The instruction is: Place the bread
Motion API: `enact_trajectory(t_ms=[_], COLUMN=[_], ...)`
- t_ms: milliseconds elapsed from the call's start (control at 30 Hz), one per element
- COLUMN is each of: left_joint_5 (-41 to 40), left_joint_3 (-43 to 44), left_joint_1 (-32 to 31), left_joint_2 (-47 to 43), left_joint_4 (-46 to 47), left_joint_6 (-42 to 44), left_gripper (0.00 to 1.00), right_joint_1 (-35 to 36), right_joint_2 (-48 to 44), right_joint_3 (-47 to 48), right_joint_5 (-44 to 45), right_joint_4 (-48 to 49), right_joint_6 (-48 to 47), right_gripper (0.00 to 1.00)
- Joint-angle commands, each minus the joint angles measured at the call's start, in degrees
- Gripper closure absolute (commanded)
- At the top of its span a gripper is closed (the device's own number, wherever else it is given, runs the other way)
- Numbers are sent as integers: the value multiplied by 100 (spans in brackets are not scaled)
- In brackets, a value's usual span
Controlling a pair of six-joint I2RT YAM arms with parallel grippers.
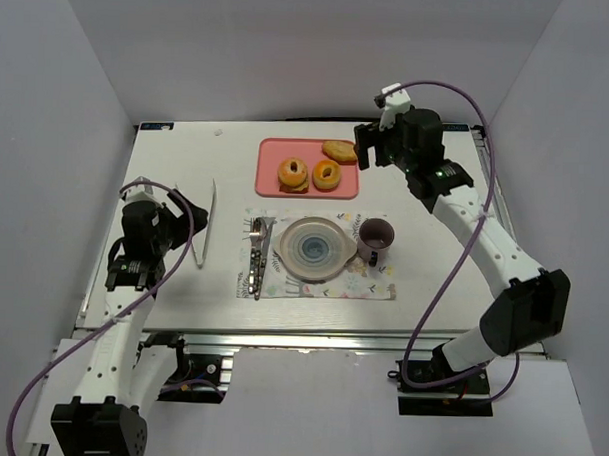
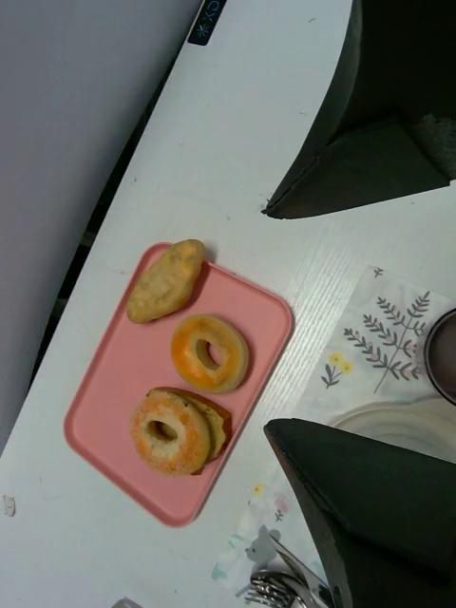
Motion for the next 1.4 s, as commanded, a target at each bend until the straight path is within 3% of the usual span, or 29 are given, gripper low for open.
enact_trajectory(t_ms=[0, 67, 100, 133, 167, 200, 233, 300, 333, 400, 433, 467, 567, 867, 1367], left_joint_5=[-447, -509, -570, -571, -562, -553, -571, -658, -711, -764, -886, -983, -1265, -1528, -1441], left_joint_3=[290, 325, 360, 360, 378, 413, 422, 457, 518, 589, 702, 755, 940, 1362, 1495], left_joint_1=[22, 22, 22, 22, 22, 22, 22, 13, 13, 4, -22, -83, -452, -514, -462], left_joint_2=[302, 444, 523, 724, 847, 962, 1224, 1498, 1630, 2095, 2253, 2551, 2991, 4398, 5305], left_joint_4=[-125, -161, -169, -187, -196, -196, -205, -248, -275, -398, -442, -503, -381, 23, 1104], left_joint_6=[222, 336, 380, 467, 512, 556, 626, 758, 819, 1048, 1188, 1267, 1549, 2076, 2174], left_gripper=[2, 10, 17, 42, 56, 69, 94, 100, 99, 65, 41, 3, 2, 2, 8], right_joint_1=[-65, -108, -126, -152, -179, -222, -319, -407, -486, -530, -574, -601, -715, -978, -1198], right_joint_2=[-308, -518, -580, -633, -686, -695, -695, -695, -695, -686, -686, -695, -713, -608, -581], right_joint_3=[-584, -699, -795, -840, -866, -893, -893, -893, -902, -910, -945, -980, -1112, -1183, -1253], right_joint_5=[-157, -937, -1227, -1839, -2193, -2797, -3047, -3495, -3793, -3884, -3910, -3919, -3919, -4051, -4165], right_joint_4=[195, 56, -206, -357, -489, -786, -920, -1113, -1245, -1299, -1334, -1334, -1281, -1176, -1132], right_joint_6=[46, -242, -749, -954, -1209, -1289, -1351, -1439, -1457, -1440, -1422, -1413, -1317, -1106, -956], right_gripper=[11, 11, 16, 40, 59, 95, 100, 100, 80, 43, 26, 22, 19, 19, 19])
